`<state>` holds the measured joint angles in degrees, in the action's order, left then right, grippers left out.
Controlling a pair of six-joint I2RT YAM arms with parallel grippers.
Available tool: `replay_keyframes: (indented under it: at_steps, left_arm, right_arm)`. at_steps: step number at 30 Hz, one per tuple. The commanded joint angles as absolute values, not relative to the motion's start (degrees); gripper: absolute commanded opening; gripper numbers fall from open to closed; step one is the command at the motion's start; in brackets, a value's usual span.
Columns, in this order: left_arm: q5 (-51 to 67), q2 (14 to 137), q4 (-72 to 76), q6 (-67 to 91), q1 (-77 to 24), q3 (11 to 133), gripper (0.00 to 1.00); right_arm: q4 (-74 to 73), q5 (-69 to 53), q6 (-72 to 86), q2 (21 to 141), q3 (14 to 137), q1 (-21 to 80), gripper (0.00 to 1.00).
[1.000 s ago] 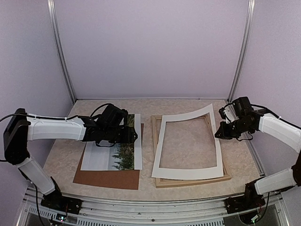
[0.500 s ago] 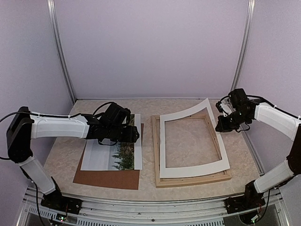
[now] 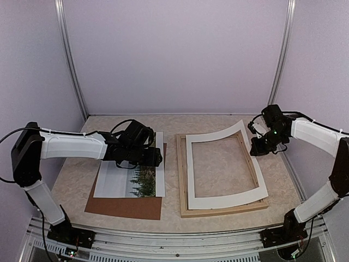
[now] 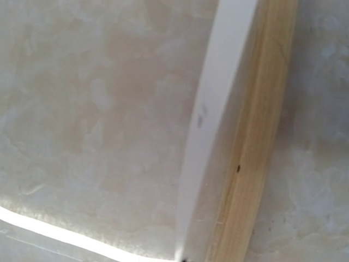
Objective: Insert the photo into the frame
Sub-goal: Place the mat board on the glass panel.
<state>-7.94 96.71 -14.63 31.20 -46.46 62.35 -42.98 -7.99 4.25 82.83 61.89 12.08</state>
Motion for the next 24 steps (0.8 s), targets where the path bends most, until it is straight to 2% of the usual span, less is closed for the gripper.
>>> replay_keyframes:
  at_steps: [1,10,24]
  left_arm:
    - [-8.27,97.46,-15.12,30.41,-46.85,63.81,0.69]
    - [-8.07,98.55,-15.38,30.58,-47.15,64.95,0.69]
    - [-8.37,101.32,-16.30,30.59,-48.49,67.81,0.70]
  right_arm:
    - [-42.74,-10.85,2.90,83.09,61.99,11.36,0.00]
    - [-42.94,-12.03,2.62,85.26,61.53,12.87,0.00]
    - [-41.89,-4.22,5.48,87.99,61.51,13.85,0.00]
